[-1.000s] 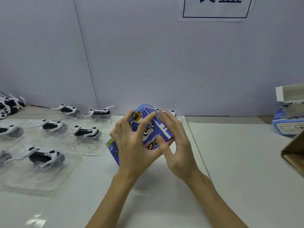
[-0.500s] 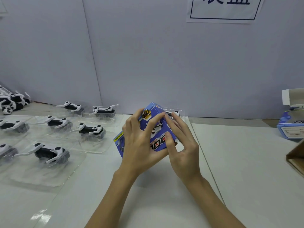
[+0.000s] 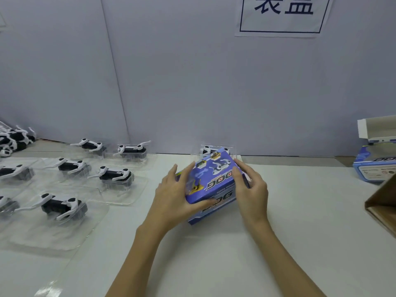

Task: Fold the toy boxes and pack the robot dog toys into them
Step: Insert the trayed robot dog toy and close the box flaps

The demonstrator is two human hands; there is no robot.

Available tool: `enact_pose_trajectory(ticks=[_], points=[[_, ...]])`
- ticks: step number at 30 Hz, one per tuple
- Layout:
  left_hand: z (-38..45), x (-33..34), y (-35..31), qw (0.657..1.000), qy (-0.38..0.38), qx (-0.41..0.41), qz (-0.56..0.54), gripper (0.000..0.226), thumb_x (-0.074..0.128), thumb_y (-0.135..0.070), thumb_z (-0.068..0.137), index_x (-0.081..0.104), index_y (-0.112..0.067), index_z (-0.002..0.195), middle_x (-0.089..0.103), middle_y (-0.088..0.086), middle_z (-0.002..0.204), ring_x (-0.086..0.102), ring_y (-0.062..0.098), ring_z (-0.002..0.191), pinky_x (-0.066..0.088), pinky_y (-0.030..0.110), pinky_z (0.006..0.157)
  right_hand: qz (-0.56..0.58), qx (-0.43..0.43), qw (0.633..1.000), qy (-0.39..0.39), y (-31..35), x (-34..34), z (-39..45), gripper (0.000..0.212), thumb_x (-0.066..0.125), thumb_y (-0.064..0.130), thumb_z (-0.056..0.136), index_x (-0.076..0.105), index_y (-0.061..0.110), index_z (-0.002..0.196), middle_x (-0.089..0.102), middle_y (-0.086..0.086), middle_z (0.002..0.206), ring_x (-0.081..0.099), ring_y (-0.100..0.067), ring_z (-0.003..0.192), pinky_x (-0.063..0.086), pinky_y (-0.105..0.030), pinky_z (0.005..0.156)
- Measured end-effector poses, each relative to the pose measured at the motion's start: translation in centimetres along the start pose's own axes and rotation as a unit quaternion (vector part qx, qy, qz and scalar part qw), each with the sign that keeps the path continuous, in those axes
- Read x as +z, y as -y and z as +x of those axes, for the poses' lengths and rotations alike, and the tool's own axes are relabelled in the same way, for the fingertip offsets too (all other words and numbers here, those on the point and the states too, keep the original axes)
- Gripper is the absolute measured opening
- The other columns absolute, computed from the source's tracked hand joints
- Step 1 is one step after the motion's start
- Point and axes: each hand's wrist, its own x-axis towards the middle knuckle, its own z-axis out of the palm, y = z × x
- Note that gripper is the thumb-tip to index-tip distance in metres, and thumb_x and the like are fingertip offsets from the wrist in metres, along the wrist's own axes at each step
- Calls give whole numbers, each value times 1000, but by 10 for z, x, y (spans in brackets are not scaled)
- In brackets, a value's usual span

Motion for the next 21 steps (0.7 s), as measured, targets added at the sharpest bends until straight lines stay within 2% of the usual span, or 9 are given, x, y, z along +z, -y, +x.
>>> enact_pose_trajectory(ticks=[4,7,9,11,12,14,16,18,21], points=[[2,10,5,997,-4,-26,-71,102,68,-87,62,43,-43,150,38,-3,162,28,16,154,38,37,116,-11,57,998,-7,-13,-6,8,23,60,24,104,73,26,123,74,-3,115,75,-13,96,58,-21,62],[2,17,6,996,-32,-23,-76,100,71,-83,63,50,-39,150,34,-2,167,27,8,154,38,30,114,5,66,998,13,-16,-11,10,20,61,23,104,74,22,120,76,-2,112,74,-4,86,53,-15,56],[2,19,8,993,-52,-33,-99,96,79,-79,64,53,-41,148,38,-7,164,37,1,147,41,24,110,10,61,996,57,-14,-12,11,24,59,32,106,71,24,125,73,-4,121,73,-8,98,55,-18,64],[3,16,7,981,-66,-60,-170,96,84,-78,56,59,-42,142,54,-20,144,54,-12,123,46,7,92,-38,-1,995,97,-13,-12,10,40,54,50,103,62,33,138,66,3,131,64,-11,118,56,-22,84],[5,13,8,970,-74,-81,-218,98,85,-77,50,61,-40,137,62,-21,133,61,-14,110,47,4,82,-89,-48,988,115,-13,-11,9,52,51,59,98,54,40,146,60,9,134,57,-9,124,53,-23,92],[9,4,12,933,-90,-136,-320,103,89,-74,42,60,-34,132,68,-16,117,70,-7,93,53,10,73,-165,-114,966,165,-11,-12,9,70,53,76,89,33,57,154,47,13,133,49,-5,127,52,-18,91],[11,-6,16,886,-102,-194,-408,104,94,-73,40,58,-27,127,73,-5,111,76,6,83,58,19,64,-186,-143,948,213,-8,-15,9,86,61,80,82,20,63,155,37,16,127,49,1,123,52,-10,82],[14,-13,23,852,-118,-232,-454,102,91,-75,42,64,-16,121,80,3,101,78,16,79,59,27,67,-228,-186,927,233,-6,-18,12,94,71,74,78,18,63,155,35,17,123,49,4,118,49,-6,82],[14,-18,30,838,-101,-241,-479,94,78,-84,55,74,-12,115,81,7,96,79,24,80,59,30,71,-243,-228,916,221,-3,-22,16,92,81,58,78,29,58,154,35,13,139,40,5,132,41,-12,101]])
